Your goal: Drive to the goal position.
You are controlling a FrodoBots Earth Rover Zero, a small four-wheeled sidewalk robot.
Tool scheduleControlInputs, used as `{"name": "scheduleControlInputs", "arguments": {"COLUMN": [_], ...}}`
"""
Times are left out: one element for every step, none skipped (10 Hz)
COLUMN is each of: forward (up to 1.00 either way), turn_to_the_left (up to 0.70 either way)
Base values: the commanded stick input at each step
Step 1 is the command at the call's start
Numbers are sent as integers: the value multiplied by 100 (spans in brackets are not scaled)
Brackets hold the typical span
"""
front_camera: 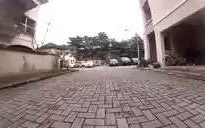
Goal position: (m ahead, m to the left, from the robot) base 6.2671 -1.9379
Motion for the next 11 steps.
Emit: {"name": "scheduleControlInputs", "arguments": {"forward": [70,70,70,70,70,70,70,70,70,70,70], "turn_to_the_left": [0,0,0,0,0,0,0,0,0,0,0]}}
